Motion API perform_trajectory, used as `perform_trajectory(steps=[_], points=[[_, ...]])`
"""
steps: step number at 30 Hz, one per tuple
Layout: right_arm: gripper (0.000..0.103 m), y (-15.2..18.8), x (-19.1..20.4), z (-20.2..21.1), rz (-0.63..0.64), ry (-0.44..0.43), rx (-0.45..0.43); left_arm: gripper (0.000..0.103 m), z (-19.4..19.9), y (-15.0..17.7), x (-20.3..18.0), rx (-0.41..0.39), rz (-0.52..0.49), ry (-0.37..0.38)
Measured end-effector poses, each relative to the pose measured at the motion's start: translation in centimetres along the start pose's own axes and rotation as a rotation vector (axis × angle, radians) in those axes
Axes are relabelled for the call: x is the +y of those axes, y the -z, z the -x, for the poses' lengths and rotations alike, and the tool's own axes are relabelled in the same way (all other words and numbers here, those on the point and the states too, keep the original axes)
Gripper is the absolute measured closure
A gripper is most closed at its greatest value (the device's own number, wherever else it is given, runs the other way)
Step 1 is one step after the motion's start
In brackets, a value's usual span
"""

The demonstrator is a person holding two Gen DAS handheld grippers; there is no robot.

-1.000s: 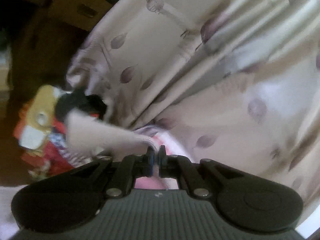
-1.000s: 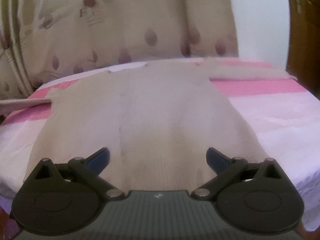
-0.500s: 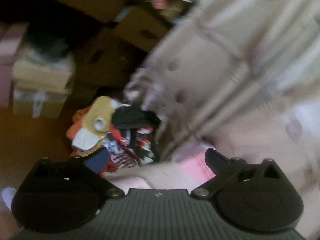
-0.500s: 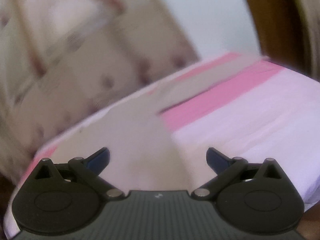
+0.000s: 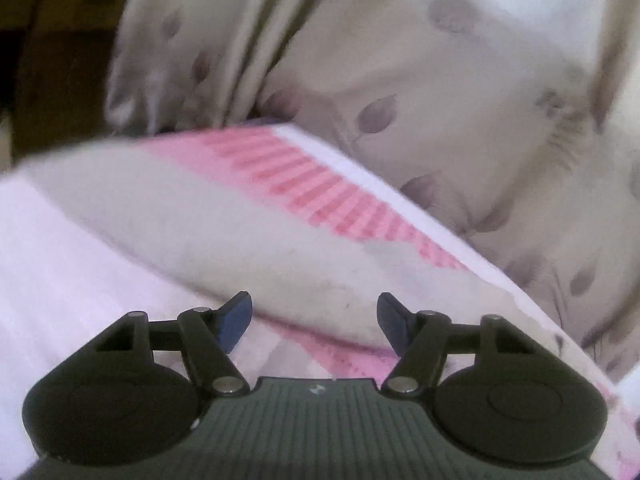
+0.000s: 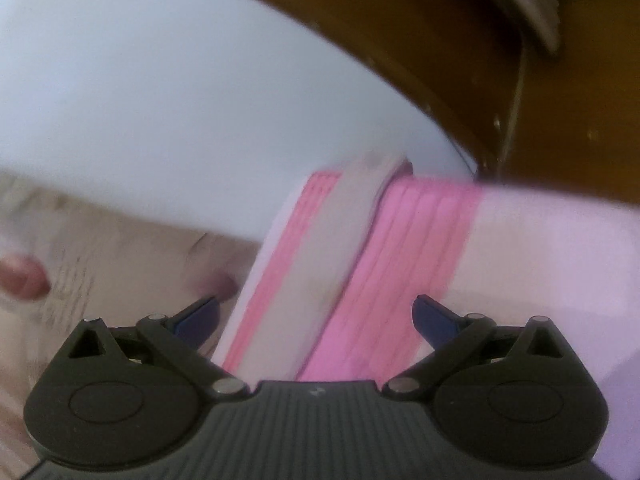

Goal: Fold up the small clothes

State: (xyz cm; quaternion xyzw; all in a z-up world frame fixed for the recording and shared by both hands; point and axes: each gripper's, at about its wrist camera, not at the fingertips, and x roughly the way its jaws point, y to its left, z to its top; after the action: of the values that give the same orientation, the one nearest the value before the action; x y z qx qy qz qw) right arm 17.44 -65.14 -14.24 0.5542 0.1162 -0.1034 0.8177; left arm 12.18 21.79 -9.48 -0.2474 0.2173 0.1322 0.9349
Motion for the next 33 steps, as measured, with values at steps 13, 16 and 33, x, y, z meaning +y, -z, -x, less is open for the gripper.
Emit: perform_trajectory(steps=[13, 16, 33], points=[[0.058, -5.8, -0.7, -9.3, 0.058, 0.040, 0.080, 0.014, -1.5, 0.6, -1.5, -0.019, -0.100, -0.033], [0.075, -5.9, -1.3, -10.1, 0.036, 0.035, 0.080, 0.013, -1.6, 0.6, -1.6, -0.018, -0.108, -0.037], [0.095, 1.9, 13.1, -2.0, 0.241, -0.253, 0.030, 0.002, -1.0, 0.6, 0.0, -0.053, -0.009, 0.042]])
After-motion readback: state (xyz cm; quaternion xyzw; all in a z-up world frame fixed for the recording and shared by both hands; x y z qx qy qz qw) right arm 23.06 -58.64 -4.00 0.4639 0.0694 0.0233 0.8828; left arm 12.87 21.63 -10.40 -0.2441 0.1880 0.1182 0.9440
